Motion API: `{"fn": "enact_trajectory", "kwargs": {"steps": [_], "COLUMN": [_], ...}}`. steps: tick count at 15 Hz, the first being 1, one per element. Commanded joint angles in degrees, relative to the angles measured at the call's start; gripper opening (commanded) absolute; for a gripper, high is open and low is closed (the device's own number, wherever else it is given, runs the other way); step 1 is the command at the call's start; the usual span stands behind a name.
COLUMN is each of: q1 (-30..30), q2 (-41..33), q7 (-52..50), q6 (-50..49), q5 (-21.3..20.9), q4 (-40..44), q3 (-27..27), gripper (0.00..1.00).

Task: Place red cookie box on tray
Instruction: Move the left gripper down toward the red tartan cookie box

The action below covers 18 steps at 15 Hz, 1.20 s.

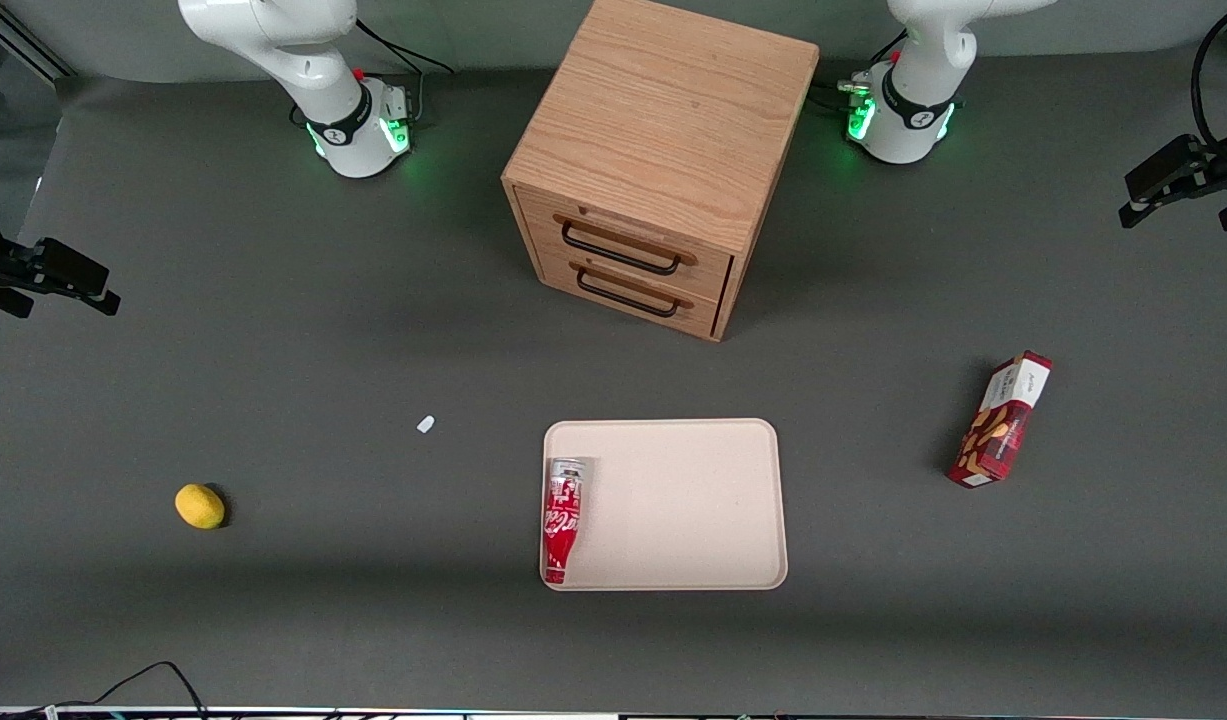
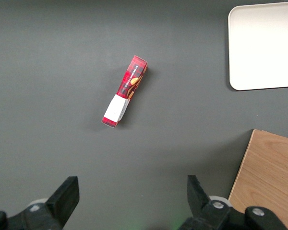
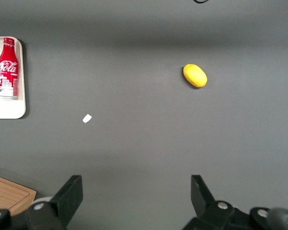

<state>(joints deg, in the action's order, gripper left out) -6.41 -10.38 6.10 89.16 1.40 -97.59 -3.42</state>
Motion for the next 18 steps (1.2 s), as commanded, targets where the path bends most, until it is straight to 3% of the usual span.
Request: {"fn": "enact_trajectory", "kwargs": {"steps": [1,6,10,13,18], "q1": [-0.62,-0.71,-0.62,-0.53,-1.15], "q2": [0.71,2.38,7.21,12.21,19.86], "q7": [-0.30,0.84,8.92,14.69,21.74], "q6": [-1.71,-0.92,0.57,6.09,18.12], "q5": [-0.70,-0.70,-2.54,-7.45,-8.35], "q4": [1.53,1.17,0.47,-0.23,-4.79], "q3": [-0.80,-0.72,-0.45,-0.45,0.69], "gripper": [1.00,1.00,1.00,1.00,1.00]}}
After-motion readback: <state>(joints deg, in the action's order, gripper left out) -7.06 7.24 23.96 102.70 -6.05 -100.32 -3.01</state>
